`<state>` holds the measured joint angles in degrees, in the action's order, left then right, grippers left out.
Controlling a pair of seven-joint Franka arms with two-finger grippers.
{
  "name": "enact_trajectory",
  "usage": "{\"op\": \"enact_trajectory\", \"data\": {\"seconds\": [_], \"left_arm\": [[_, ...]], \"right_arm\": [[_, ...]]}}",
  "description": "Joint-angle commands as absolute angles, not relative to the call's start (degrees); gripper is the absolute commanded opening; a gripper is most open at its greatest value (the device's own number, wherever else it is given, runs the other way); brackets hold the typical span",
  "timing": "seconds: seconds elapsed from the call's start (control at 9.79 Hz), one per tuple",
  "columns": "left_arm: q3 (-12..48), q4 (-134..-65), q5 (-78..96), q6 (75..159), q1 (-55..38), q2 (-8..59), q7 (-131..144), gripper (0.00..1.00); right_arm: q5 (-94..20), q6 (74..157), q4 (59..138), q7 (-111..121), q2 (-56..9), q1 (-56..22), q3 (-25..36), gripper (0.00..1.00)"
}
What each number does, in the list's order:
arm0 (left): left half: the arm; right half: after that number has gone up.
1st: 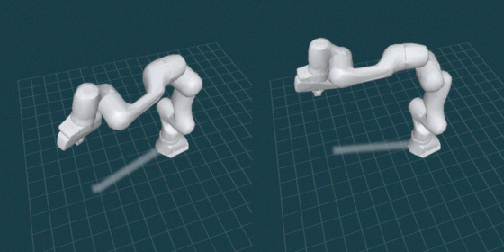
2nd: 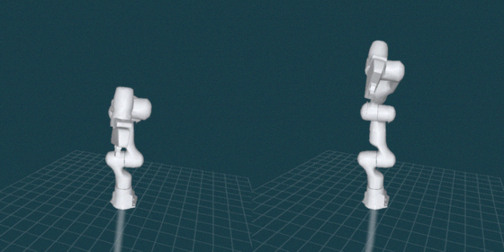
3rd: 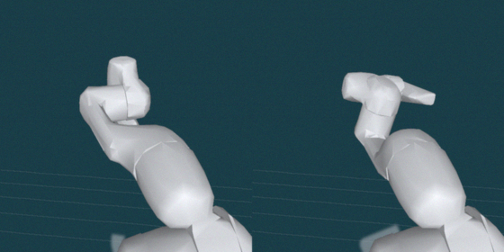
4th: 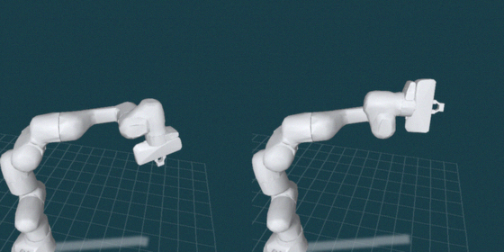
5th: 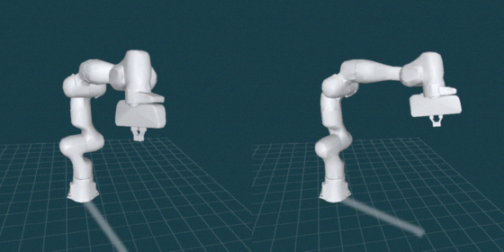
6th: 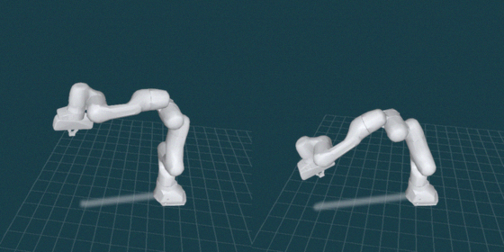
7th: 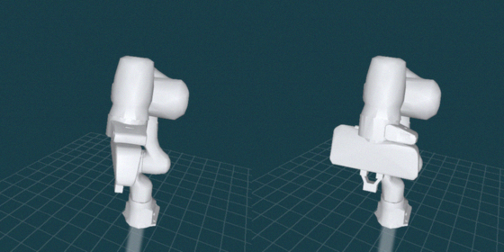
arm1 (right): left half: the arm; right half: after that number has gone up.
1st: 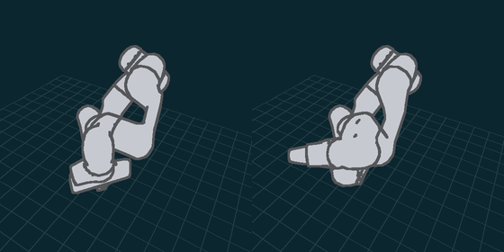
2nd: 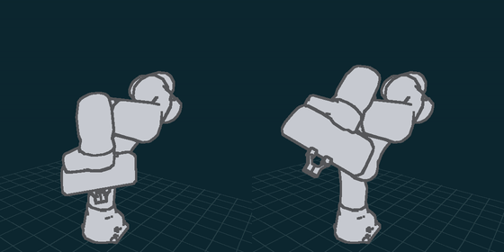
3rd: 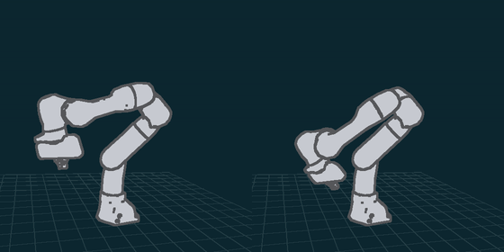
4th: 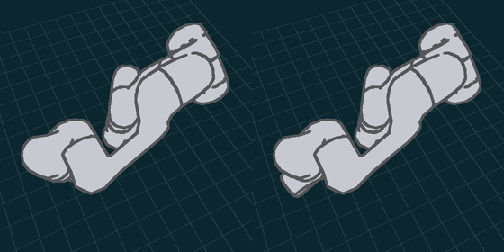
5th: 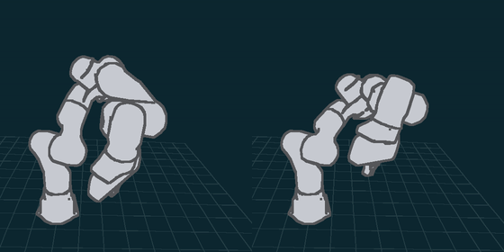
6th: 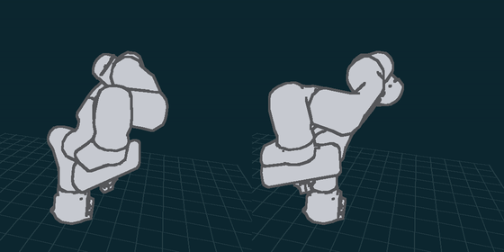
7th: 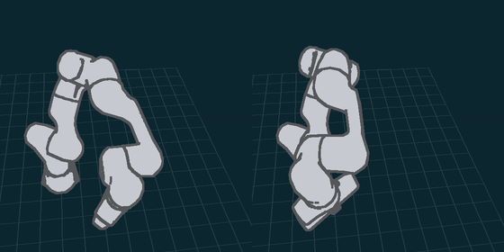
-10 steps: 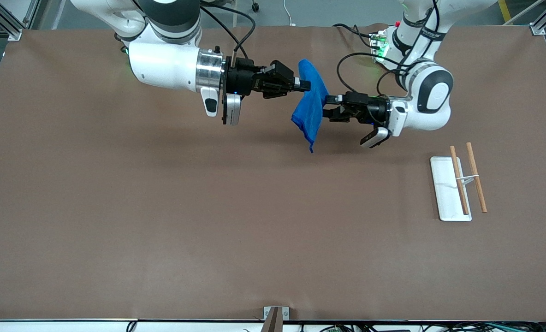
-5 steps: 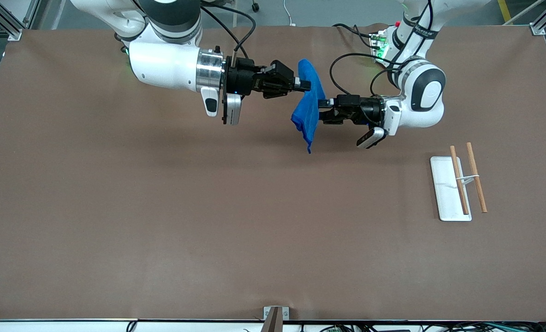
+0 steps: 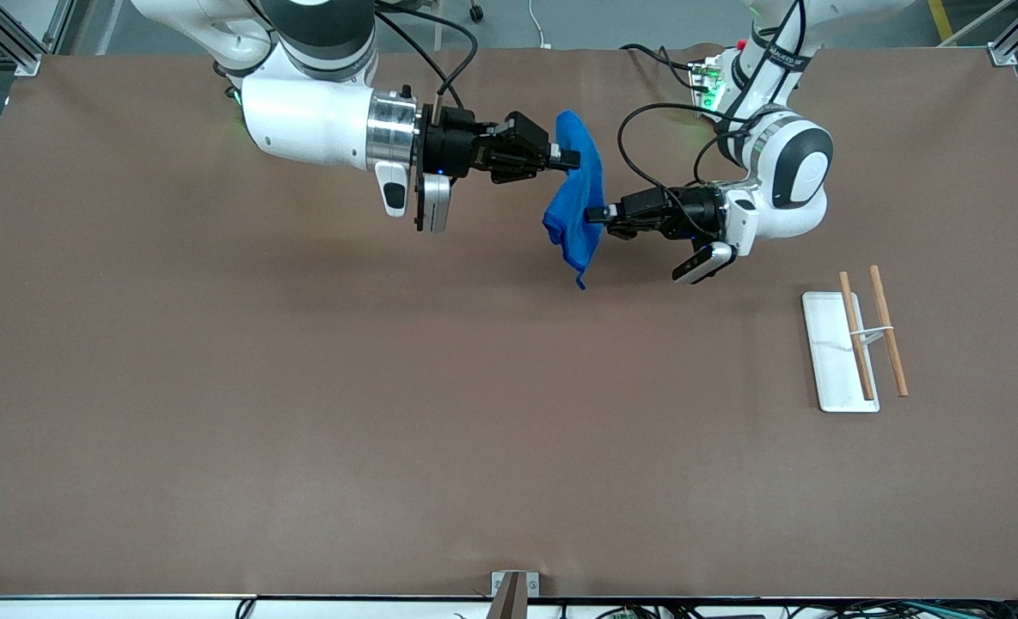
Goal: Right arm passes towel to left arm to hang
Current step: 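Grasp the towel with the left gripper while the right gripper holds it, then open the right gripper and withdraw while the left gripper carries the towel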
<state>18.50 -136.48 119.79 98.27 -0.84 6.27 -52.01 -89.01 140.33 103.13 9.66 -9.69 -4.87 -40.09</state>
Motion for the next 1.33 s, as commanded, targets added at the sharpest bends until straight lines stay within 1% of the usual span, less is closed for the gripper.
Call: {"op": "enact_trajectory", "data": {"seconds": [0.0,0.1,0.2,0.31,0.41,0.51,0.82,1.02,1.12,1.23], "left_arm": [[18.9,-136.4,121.5,102.2,-0.7,6.6,-53.7,0.0],[18.9,-136.1,121.5,102.5,-0.8,6.5,-53.4,0.0],[18.8,-135.8,121.3,102.6,-0.7,6.5,-52.9,0.0],[18.7,-135.1,120.4,103.0,-0.5,6.5,-51.7,0.0],[18.7,-134.7,119.6,103.7,-0.5,6.5,-50.9,0.0],[18.7,-133.5,114.1,104.3,-0.2,6.6,-49.6,0.0],[18.4,-129.3,98.8,104.4,3.1,6.7,-42.8,0.0],[18.4,-124.4,82.3,104.4,6.7,6.4,-35.6,0.0],[18.4,-121.1,73.1,104.3,7.6,6.2,-30.7,0.0],[18.4,-117.1,64.8,104.3,7.7,6.1,-26.0,0.0]], "right_arm": [[-90.7,141.2,102.4,10.5,-10.2,-5.3,-40.4,0.0],[-90.7,141.2,102.4,10.4,-10.2,-5.3,-40.4,0.0],[-90.7,141.2,102.7,10.2,-10.2,-5.0,-40.4,0.2],[-89.7,141.2,103.7,10.3,-10.0,-4.7,-40.3,0.86],[-88.2,141.1,104.3,10.2,-10.0,-3.7,-40.1,1.0],[-85.3,140.7,105.0,10.0,-10.0,-1.9,-40.0,1.0],[-67.7,139.7,107.3,9.9,-10.0,3.8,-39.0,1.0],[-56.0,135.7,110.2,9.7,-9.1,3.9,-32.3,1.0],[-48.3,134.1,110.6,9.7,-8.4,4.3,-29.8,1.0],[-40.5,128.7,109.5,9.6,-8.3,4.2,-25.3,1.0]]}}
